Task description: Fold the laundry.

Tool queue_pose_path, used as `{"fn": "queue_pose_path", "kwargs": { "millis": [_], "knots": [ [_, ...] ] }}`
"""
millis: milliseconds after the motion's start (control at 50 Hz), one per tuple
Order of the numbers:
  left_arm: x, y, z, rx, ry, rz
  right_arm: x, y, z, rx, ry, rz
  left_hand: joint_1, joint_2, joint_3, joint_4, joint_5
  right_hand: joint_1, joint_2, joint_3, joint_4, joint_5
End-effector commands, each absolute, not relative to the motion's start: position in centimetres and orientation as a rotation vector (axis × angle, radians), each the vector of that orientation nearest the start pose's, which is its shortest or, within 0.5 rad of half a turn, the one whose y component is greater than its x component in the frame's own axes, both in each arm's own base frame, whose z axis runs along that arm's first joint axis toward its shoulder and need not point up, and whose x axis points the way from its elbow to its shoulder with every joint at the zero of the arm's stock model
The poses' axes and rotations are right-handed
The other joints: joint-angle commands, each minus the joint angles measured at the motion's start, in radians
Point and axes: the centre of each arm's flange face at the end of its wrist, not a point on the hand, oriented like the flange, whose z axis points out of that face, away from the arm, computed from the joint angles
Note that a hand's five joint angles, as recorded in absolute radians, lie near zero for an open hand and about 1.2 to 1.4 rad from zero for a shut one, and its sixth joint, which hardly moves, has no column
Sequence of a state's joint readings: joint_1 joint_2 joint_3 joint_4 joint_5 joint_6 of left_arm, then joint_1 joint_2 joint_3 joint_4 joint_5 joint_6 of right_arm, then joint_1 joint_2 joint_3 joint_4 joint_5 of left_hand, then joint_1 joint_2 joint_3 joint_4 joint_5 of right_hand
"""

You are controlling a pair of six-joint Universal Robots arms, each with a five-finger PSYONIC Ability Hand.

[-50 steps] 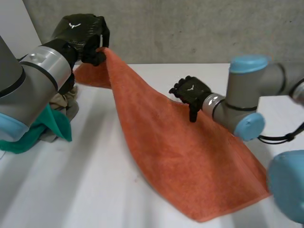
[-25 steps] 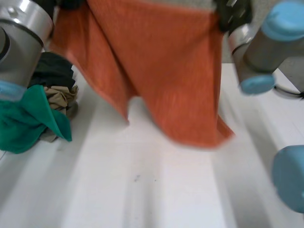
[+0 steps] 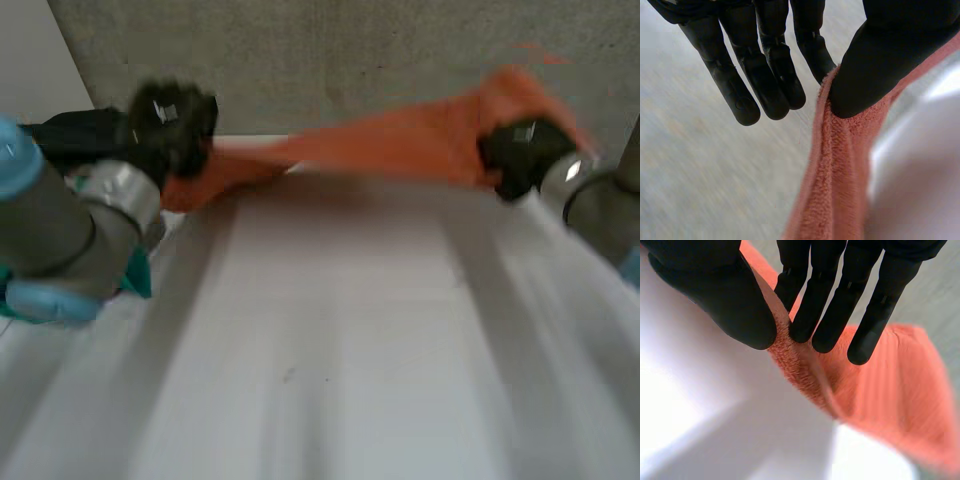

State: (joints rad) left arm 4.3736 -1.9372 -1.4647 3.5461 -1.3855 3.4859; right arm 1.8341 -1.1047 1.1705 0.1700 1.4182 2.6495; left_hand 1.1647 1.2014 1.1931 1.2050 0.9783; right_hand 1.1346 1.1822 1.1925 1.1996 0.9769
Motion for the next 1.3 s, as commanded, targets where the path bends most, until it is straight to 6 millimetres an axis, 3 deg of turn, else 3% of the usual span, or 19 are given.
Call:
{"fn": "queue_pose_path", "kwargs": {
  "millis": [20, 100, 160, 200, 260, 420, 520, 620, 660, 700, 760, 880, 940, 980, 1040, 1120, 1200, 1300],
  "knots": [
    [-25.7, -29.8, 16.6, 1.128, 2.08, -2.103, 23.4, -31.4, 18.0, -1.08, 2.367, -1.765, 0.232, 0.195, 0.203, 0.191, 0.243, 0.262, 0.214, 0.204, 0.197, 0.245],
    [-25.3, -30.1, 13.9, 1.151, 2.133, -2.018, 23.4, -30.9, 16.4, -1.066, 2.373, -1.75, 0.232, 0.195, 0.203, 0.191, 0.243, 0.262, 0.214, 0.204, 0.197, 0.245],
    [-24.5, -31.1, 12.7, 1.118, 2.157, -1.986, 23.4, -30.5, 15.8, -1.063, 2.377, -1.74, -0.014, -0.051, -0.043, -0.055, -0.002, 0.262, 0.214, 0.204, 0.197, 0.245],
    [-23.9, -31.7, 12.5, 1.09, 2.159, -1.983, 23.3, -30.3, 15.6, -1.063, 2.381, -1.736, -0.102, -0.139, -0.131, -0.143, -0.09, 0.262, 0.214, 0.204, 0.197, 0.245],
    [-23.2, -32.3, 12.3, 1.052, 2.173, -1.967, 23.2, -30.2, 15.3, -1.06, 2.392, -1.728, -0.405, -0.441, -0.433, -0.445, -0.393, 0.262, 0.214, 0.204, 0.197, 0.245],
    [-21.7, -32.3, 12.1, 0.903, 2.319, -1.953, 22.7, -29.6, 14.8, -1.054, 2.418, -1.696, -0.499, -0.536, -0.527, -0.539, -0.487, 0.262, 0.214, 0.204, 0.197, 0.245],
    [-21.6, -32.0, 12.5, 0.727, 2.52, -1.986, 22.5, -29.5, 14.6, -1.05, 2.431, -1.683, -0.493, -0.53, -0.522, -0.534, -0.481, 0.262, 0.214, 0.204, 0.197, 0.245],
    [-22.0, -32.4, 12.8, 0.718, 2.582, -2.021, 22.4, -29.6, 14.6, -1.047, 2.435, -1.687, -0.406, -0.442, -0.434, -0.446, -0.394, 0.262, 0.214, 0.204, 0.197, 0.245],
    [-22.2, -32.5, 12.8, 0.739, 2.592, -2.024, 22.3, -29.7, 14.7, -1.04, 2.437, -1.692, -0.259, -0.296, -0.288, -0.3, -0.247, 0.262, 0.214, 0.204, 0.197, 0.245],
    [-22.3, -32.6, 12.9, 0.755, 2.608, -2.01, 22.2, -29.8, 14.9, -1.033, 2.439, -1.7, 0.16, 0.123, 0.132, 0.12, 0.172, 0.262, 0.214, 0.204, 0.197, 0.245],
    [-22.4, -32.6, 12.8, 0.766, 2.636, -1.967, 21.6, -30.1, 15.6, -0.98, 2.457, -1.706, 0.232, 0.195, 0.203, 0.191, 0.243, 0.262, 0.214, 0.204, 0.197, 0.245],
    [-22.2, -32.8, 14.7, 0.759, 2.606, -1.999, 20.6, -30.6, 16.5, -0.775, 2.485, -1.661, 0.232, 0.195, 0.203, 0.191, 0.243, 0.063, 0.016, 0.006, -0.001, 0.047],
    [-21.9, -32.7, 17.7, 0.739, 2.53, -2.088, 20.2, -31.1, 17.0, -0.672, 2.493, -1.642, 0.232, 0.195, 0.203, 0.191, 0.243, -0.622, -0.67, -0.68, -0.687, -0.639],
    [-22.0, -32.5, 18.7, 0.746, 2.5, -2.124, 19.9, -31.3, 17.5, -0.621, 2.511, -1.614, 0.232, 0.195, 0.203, 0.191, 0.243, -0.806, -0.853, -0.863, -0.87, -0.822],
    [-22.3, -32.0, 20.7, 0.758, 2.444, -2.195, 19.0, -31.3, 18.2, -0.566, 2.551, -1.557, 0.232, 0.195, 0.203, 0.191, 0.243, -0.85, -0.897, -0.908, -0.915, -0.867],
    [-22.7, -31.4, 21.8, 0.776, 2.41, -2.237, 17.0, -31.7, 19.0, -0.44, 2.595, -1.533, 0.232, 0.195, 0.203, 0.191, 0.243, -0.847, -0.895, -0.905, -0.912, -0.864],
    [-23.0, -31.2, 22.0, 0.788, 2.406, -2.246, 15.7, -31.7, 18.5, -0.3, 2.62, -1.491, 0.232, 0.195, 0.203, 0.191, 0.243, -0.85, -0.898, -0.908, -0.915, -0.867],
    [-23.3, -31.2, 22.2, 0.8, 2.393, -2.263, 15.6, -31.0, 17.2, -0.239, 2.633, -1.436, 0.232, 0.195, 0.203, 0.191, 0.243, -0.83, -0.877, -0.887, -0.894, -0.846]
  ]
}}
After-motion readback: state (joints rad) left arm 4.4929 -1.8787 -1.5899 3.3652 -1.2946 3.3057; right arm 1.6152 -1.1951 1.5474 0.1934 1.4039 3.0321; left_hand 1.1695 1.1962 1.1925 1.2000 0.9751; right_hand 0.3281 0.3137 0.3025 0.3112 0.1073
